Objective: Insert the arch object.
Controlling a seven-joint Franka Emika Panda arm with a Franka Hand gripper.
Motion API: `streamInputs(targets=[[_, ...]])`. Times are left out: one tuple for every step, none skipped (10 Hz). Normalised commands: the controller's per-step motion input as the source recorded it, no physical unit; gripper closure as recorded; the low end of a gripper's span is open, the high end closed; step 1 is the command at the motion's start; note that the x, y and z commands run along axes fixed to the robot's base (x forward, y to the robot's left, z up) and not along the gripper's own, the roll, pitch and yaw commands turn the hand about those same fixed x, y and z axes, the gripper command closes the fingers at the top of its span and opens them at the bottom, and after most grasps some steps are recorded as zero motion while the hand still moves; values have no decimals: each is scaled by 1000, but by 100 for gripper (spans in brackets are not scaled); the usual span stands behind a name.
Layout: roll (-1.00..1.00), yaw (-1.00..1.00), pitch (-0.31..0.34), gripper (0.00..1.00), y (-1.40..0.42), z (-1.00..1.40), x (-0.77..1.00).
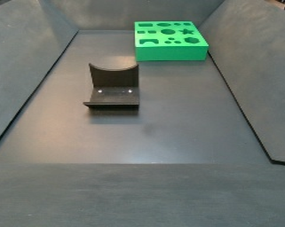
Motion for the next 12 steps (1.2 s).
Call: streamInputs(targets=[[0, -980, -59, 100, 40, -289, 97], [50, -974, -60, 100, 0, -466, 111], [107, -969, -11, 100, 0, -646, 146], [50, -983, 0, 100, 0, -777, 157], [0, -971, 0, 100, 0, -911, 114], [0, -969, 0, 100, 0, -929, 106], [0, -969, 0, 100, 0, -986, 97], [0, -874, 0, 100, 117, -1000, 0], [0, -834, 0, 100, 211, -1000, -103], [0, -1000, -13, 100, 0, -949, 0], [0, -1000, -11, 100, 0, -946, 0], [0, -1000, -19, 100, 0, -929, 0]])
